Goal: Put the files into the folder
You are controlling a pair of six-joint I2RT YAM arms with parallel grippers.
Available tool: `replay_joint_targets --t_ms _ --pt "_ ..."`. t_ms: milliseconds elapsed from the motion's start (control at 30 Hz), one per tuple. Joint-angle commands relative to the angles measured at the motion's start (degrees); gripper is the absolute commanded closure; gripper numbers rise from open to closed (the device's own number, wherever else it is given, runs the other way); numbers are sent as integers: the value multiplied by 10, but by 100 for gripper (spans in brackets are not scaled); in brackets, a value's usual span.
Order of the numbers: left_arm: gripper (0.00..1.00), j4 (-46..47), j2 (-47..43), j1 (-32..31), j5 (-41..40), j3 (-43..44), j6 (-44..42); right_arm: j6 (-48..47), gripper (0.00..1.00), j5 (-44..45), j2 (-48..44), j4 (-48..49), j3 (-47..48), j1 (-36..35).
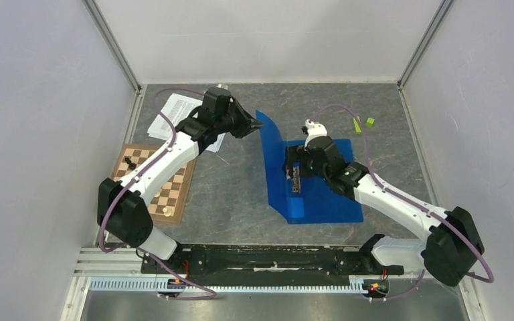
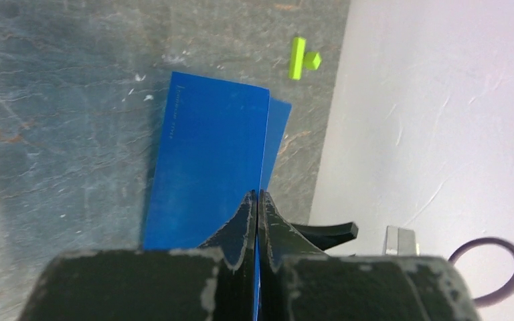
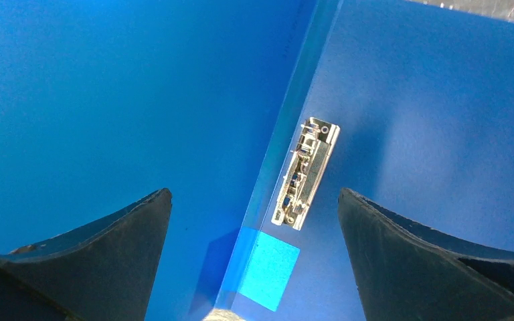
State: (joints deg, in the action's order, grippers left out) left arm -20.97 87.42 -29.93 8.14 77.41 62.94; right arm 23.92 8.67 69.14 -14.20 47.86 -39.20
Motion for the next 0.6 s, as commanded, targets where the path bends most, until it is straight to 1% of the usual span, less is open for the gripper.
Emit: replay_joint_targets --t_ms 0,100,267,400,567 --pt "98 -11 -18 23 55 -47 -73 -13 2 9 24 36 -25 0" --pt "98 -29 -29 42 84 -90 -132 -25 2 28 40 44 -40 -3" --pt "98 -53 -45 64 86 -147 -200 -51 2 48 75 75 -63 -30" --pt "98 -73 -52 82 74 -164 -218 -54 2 61 101 88 -81 -51" --pt "98 -104 -52 84 46 -154 -239 -56 2 83 113 101 -121 -53"
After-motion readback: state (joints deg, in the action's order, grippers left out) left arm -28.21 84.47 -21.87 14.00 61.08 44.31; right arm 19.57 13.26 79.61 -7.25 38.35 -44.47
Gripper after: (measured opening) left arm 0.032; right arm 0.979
